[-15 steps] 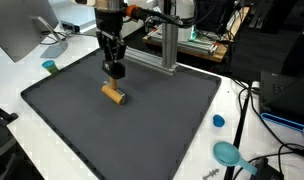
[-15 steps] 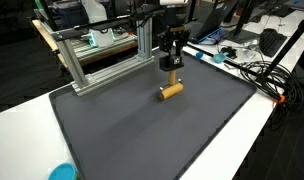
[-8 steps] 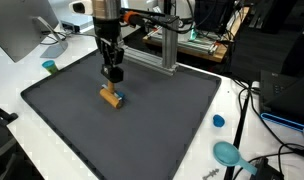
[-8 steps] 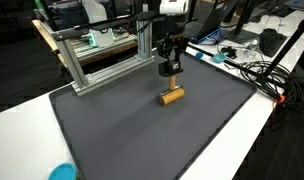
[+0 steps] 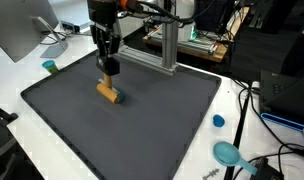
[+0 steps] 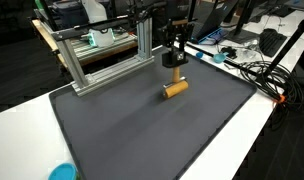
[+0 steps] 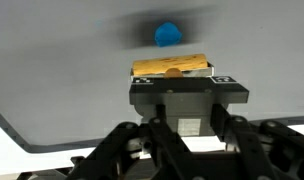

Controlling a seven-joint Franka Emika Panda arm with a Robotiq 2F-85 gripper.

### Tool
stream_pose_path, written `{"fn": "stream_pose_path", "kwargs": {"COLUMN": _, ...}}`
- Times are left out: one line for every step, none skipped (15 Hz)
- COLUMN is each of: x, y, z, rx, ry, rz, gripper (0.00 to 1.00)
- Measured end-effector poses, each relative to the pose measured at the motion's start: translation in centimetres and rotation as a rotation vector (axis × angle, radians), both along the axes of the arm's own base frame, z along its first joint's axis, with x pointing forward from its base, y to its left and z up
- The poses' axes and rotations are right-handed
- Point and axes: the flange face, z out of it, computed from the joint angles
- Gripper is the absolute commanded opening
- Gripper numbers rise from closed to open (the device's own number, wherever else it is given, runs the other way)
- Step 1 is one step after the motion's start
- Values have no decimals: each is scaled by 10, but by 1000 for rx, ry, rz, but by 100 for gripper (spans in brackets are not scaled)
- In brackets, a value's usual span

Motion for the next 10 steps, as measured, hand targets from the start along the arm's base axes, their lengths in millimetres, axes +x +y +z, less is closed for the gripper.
{"fn": "stream_pose_path", "kwargs": {"x": -1, "y": 0, "z": 5, "rx": -1, "ry": -3, "rz": 2, "gripper": 46}}
{"fn": "stream_pose_path", "kwargs": {"x": -2, "y": 0, "z": 7, "rx": -1, "ry": -6, "rz": 4, "gripper": 21}}
{"fn": "stream_pose_path", "kwargs": {"x": -3, "y": 0, "z": 8, "rx": -1, "ry": -6, "rz": 4, "gripper": 21}}
{"fn": "stream_pose_path", "kwargs": {"x": -4, "y": 0, "z": 7, "rx": -1, "ry": -4, "rz": 4, "gripper": 21}}
{"fn": "stream_pose_path", "kwargs": {"x": -4, "y": 0, "z": 4, "rx": -1, "ry": 2, "rz": 4, "gripper": 21}}
{"fn": "stream_pose_path", "kwargs": {"x": -4, "y": 0, "z": 1, "rx": -2, "ry": 11, "rz": 4, "gripper": 21}}
{"fn": "stream_pose_path", "kwargs": {"x": -5, "y": 0, "z": -3, "rx": -3, "ry": 20, "rz": 4, "gripper": 21}}
{"fn": "stream_pose_path", "kwargs": {"x": -5, "y": -1, "z": -7, "rx": -4, "ry": 29, "rz": 3, "gripper": 21}}
{"fn": "stream_pose_path", "kwargs": {"x": -6, "y": -1, "z": -11, "rx": -6, "ry": 39, "rz": 4, "gripper": 21}}
{"fn": "stream_pose_path", "kwargs": {"x": -7, "y": -1, "z": -15, "rx": -9, "ry": 50, "rz": 4, "gripper": 21}}
